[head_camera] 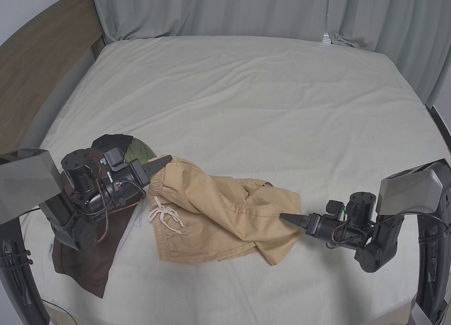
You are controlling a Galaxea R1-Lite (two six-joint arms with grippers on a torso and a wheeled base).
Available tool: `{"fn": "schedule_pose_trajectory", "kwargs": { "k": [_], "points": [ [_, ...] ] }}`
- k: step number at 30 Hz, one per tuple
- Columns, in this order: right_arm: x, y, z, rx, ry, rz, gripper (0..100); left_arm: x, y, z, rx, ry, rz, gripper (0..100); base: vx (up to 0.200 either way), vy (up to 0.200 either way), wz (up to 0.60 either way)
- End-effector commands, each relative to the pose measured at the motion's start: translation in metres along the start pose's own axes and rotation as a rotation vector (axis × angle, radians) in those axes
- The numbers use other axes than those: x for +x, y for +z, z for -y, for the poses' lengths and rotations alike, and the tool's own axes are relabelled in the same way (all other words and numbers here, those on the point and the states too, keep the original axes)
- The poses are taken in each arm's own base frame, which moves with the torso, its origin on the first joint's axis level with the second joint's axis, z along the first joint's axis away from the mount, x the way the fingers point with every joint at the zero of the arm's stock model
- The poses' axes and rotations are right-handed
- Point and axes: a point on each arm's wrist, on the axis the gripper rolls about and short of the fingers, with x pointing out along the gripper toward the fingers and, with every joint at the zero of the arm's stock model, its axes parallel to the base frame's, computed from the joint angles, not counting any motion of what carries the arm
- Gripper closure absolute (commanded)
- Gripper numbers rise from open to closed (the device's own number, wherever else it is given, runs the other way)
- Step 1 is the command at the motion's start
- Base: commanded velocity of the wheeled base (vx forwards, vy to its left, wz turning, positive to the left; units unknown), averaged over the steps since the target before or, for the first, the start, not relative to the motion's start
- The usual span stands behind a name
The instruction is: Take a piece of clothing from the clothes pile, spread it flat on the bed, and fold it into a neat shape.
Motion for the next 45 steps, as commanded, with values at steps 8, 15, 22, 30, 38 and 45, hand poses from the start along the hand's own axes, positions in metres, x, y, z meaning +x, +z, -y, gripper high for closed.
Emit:
{"fn": "schedule_pose_trajectory", "kwargs": {
  "k": [8, 15, 22, 30, 38, 45],
  "points": [
    [-0.018, 0.019, -0.026, -0.028, 0.086, 0.024, 0, 0.002, 0.0, -0.001, 0.002, -0.001, 0.003, 100, 0.0, 0.0, 0.0],
    [-0.029, 0.021, -0.031, -0.03, 0.104, 0.017, 0, 0.002, 0.002, -0.002, 0.005, -0.002, 0.009, 100, 0.0, 0.0, 0.0],
    [-0.047, 0.025, -0.034, -0.031, 0.162, -0.024, 0, 0.004, 0.005, -0.003, 0.01, 0.011, 0.033, 100, 0.0, 0.0, 0.0],
    [-0.054, 0.027, -0.036, -0.041, 0.189, -0.04, 0, 0.004, 0.004, -0.004, 0.008, 0.012, 0.031, 100, 0.0, 0.0, 0.0],
    [-0.062, 0.027, -0.051, -0.067, 0.256, -0.067, 0, 0.004, 0.004, -0.004, 0.011, 0.01, 0.031, 100, 0.0, 0.0, 0.0],
    [-0.054, 0.021, -0.053, -0.082, 0.269, -0.092, 0, 0.005, 0.005, -0.003, 0.011, 0.011, 0.033, 100, 0.0, 0.0, 0.0]
  ]
}}
